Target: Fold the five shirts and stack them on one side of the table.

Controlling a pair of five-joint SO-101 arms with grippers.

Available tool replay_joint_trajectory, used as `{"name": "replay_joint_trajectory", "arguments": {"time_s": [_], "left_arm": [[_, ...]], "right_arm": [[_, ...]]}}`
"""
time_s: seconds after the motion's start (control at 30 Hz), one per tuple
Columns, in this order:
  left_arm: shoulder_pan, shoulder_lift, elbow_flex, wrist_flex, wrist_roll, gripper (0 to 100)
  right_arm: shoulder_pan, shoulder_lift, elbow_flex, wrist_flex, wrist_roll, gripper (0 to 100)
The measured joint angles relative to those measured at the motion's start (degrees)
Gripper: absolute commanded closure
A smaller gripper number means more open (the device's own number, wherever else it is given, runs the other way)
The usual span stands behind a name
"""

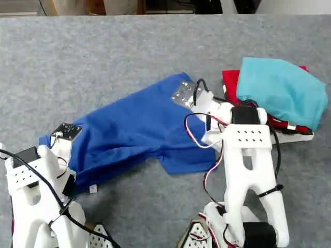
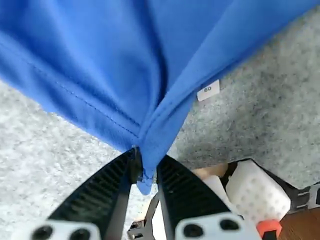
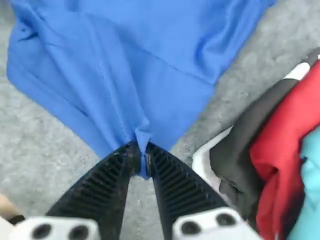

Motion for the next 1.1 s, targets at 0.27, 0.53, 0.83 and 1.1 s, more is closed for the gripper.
{"name": "replay_joint_trajectory", "arguments": {"time_s": [0.27,0.53,0.83,1.1], "left_arm": [[-1.49,0.0,-1.85,0.0,5.89,79],[-2.81,0.0,-10.11,4.13,6.68,88],[0.26,2.37,-18.29,-9.05,27.87,95],[6.15,17.41,-12.75,-30.51,37.19,98]], "right_arm": [[-1.58,-1.05,0.09,0.26,0.44,73.8],[-2.02,-3.6,-5.01,0.26,-0.62,82.1],[-11.96,10.73,-8.35,-6.24,-11.16,99.1],[-12.92,40.97,-28.13,-3.87,-22.42,99.7]]}}
